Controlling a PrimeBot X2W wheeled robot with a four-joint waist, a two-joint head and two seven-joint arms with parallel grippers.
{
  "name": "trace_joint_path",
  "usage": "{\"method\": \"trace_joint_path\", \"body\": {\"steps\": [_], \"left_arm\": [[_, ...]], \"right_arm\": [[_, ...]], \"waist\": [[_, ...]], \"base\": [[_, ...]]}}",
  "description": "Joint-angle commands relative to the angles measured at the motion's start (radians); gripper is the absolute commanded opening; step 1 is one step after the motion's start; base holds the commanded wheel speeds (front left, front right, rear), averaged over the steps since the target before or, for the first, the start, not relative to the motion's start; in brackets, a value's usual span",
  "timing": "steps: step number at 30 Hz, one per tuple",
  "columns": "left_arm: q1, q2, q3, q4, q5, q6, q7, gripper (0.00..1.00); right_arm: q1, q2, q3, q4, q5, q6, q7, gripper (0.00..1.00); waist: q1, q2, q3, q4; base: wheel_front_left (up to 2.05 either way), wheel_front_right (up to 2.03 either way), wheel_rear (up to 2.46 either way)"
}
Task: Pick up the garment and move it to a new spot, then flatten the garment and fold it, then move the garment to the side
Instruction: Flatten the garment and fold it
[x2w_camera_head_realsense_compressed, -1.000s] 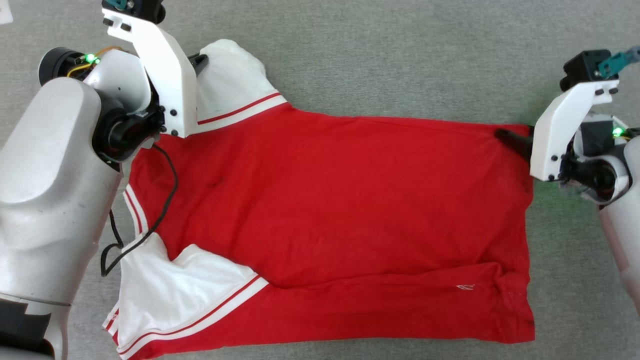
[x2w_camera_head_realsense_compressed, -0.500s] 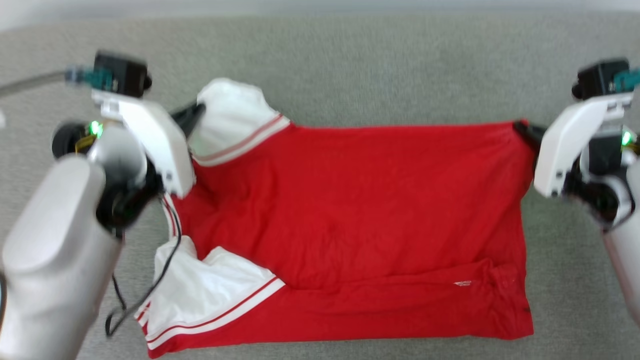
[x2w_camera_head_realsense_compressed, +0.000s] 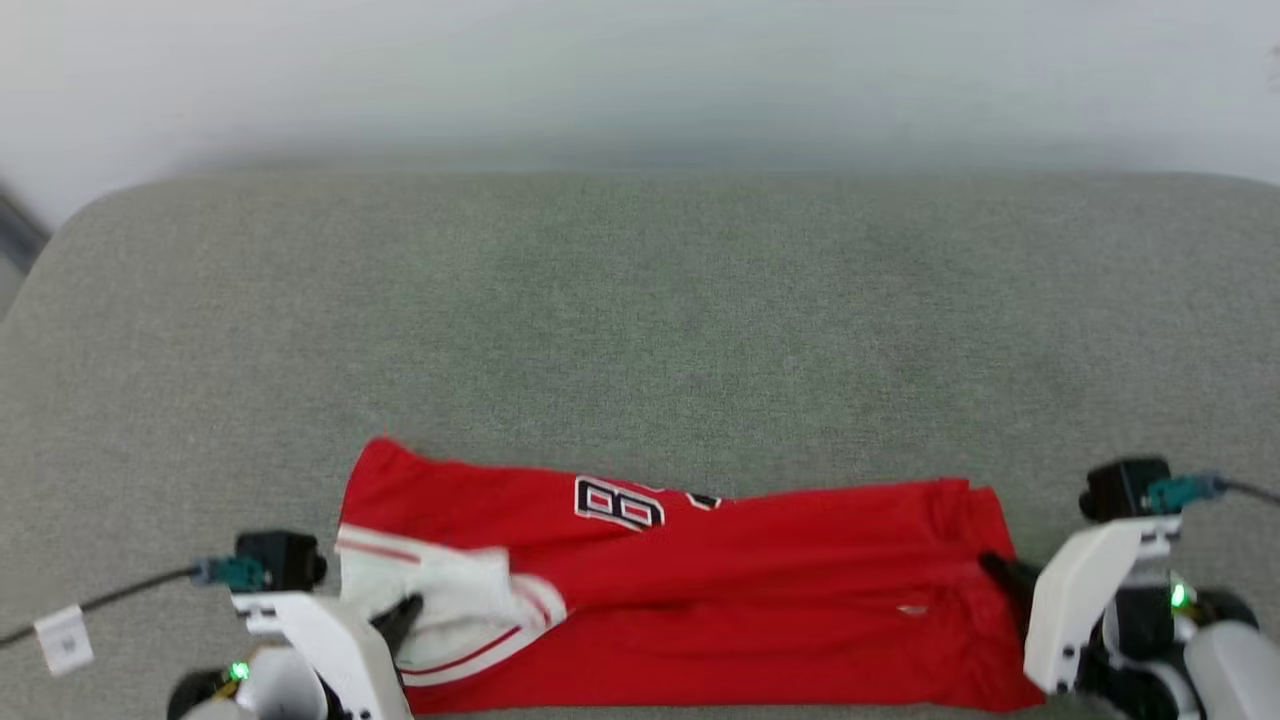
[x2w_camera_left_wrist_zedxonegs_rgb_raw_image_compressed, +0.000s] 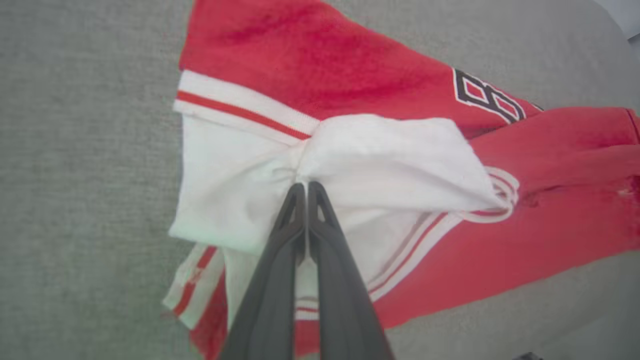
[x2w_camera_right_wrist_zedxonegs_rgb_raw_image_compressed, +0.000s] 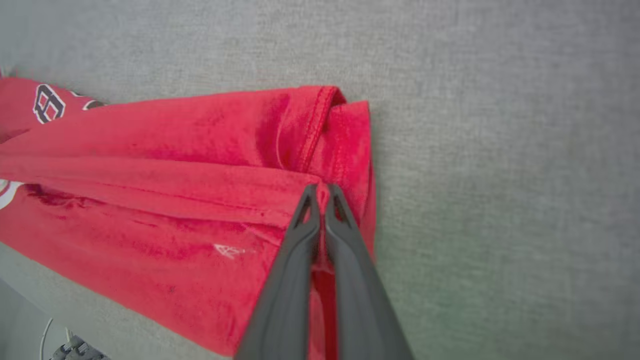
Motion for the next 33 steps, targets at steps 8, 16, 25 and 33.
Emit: {"method": "trace_joint_path", "body": {"steps": [8, 16, 25, 33], "left_arm": [[0.064, -0.075, 0.002, 0.058, 0.035, 0.049, -0.146, 1.0], [0.075, -0.113, 0.018, 0.004, 0.132, 0.106, -0.36, 1.0], [0.097, -0.102, 0.019, -0.136, 0.291, 0.242, -0.509, 1.0], [0.111, -0.083, 0.009, -0.248, 0.358, 0.297, -0.516, 1.0]], "right_arm": [[0.141, 0.05, -0.036, 0.004, -0.009, -0.001, -0.107, 1.0], [0.194, 0.025, -0.074, -0.133, -0.019, 0.0, -0.187, 1.0], [0.211, -0.008, -0.226, -0.196, -0.071, 0.0, -0.007, 1.0], [0.199, 0.027, -0.225, -0.181, -0.071, 0.0, 0.146, 1.0]], "waist": [[0.0002, 0.0, -0.043, -0.005], [0.0002, 0.0, -0.124, -0.009], [0.0002, 0.0, -0.146, 0.021], [0.0002, 0.0, -0.114, 0.07]], "base": [[0.0, 0.0, 0.0], [0.0, 0.0, 0.0], [0.0, 0.0, 0.0], [0.0, 0.0, 0.0]]}}
